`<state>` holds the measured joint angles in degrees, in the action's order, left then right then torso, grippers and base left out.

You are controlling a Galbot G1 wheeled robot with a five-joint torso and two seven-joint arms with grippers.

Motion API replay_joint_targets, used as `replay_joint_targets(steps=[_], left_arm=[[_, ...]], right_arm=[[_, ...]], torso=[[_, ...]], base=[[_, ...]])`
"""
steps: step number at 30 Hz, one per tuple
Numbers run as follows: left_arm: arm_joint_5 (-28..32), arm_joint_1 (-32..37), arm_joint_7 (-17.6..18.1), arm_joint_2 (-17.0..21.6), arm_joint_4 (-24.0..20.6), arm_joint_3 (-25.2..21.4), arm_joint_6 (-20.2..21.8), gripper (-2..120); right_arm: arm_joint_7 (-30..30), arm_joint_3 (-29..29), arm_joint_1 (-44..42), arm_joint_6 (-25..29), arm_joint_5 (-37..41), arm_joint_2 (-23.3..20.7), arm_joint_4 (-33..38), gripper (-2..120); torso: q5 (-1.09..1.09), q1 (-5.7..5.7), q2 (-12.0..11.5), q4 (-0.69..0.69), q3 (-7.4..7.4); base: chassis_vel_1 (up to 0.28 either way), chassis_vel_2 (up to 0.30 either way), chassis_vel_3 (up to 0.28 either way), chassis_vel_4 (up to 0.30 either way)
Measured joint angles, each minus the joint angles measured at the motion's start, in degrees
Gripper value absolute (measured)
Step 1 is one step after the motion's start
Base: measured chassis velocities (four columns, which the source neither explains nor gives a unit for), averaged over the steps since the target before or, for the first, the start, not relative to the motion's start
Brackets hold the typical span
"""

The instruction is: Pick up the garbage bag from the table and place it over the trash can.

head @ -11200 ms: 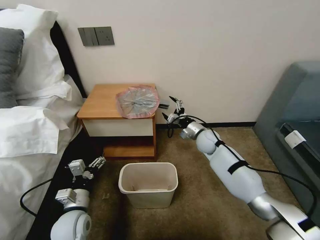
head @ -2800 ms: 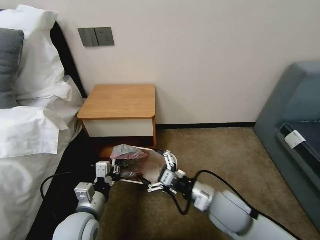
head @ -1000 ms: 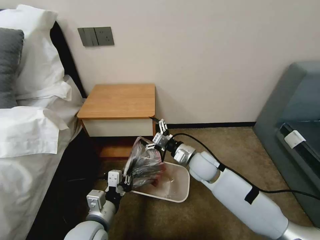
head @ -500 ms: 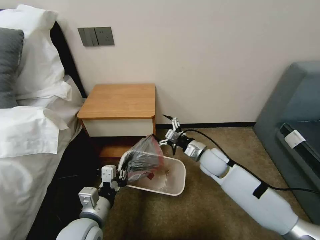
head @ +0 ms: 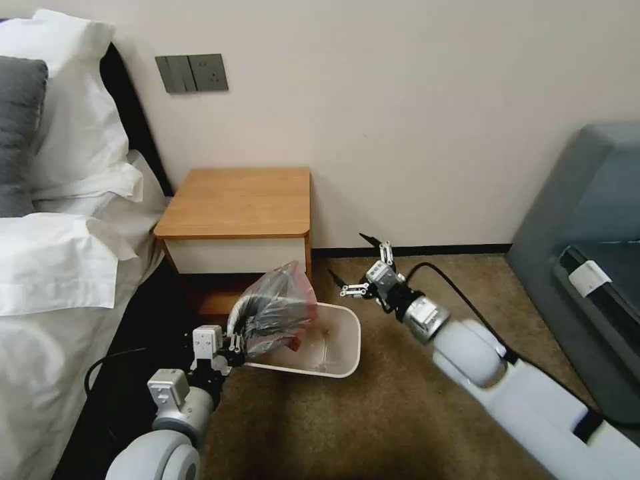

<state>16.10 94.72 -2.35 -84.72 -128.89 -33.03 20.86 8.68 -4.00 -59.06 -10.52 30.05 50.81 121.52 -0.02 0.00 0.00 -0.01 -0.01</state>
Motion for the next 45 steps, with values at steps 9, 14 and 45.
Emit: replay_joint_targets(steps=[9,14,45], left_arm=[[1.2,-0.4,1.2,-0.3,1.4,0.4,-5.3,7],[2.3,-0.5,2.1,-0.7,1.9,0.4,-7.5,7],[7.1,-0.7,2.5,-0.8,-0.2,0.5,-4.7,7]], right_arm=[[15.3,-2.4,-3.3,-12.7,25.5,3.5,12.5,100],[19.4,-4.2,-3.7,-15.3,30.7,7.1,13.2,100],[-20.1,-12.9,10.3,-1.9,-12.7,2.3,-8.0,88]], torso=[[0.01,0.00,0.0,0.01,0.00],[0.02,0.00,0.0,0.01,0.00],[0.02,0.00,0.0,0.00,0.01]], base=[[0.000,0.000,0.000,0.000],[0.000,0.000,0.000,0.000],[0.000,0.000,0.000,0.000]])
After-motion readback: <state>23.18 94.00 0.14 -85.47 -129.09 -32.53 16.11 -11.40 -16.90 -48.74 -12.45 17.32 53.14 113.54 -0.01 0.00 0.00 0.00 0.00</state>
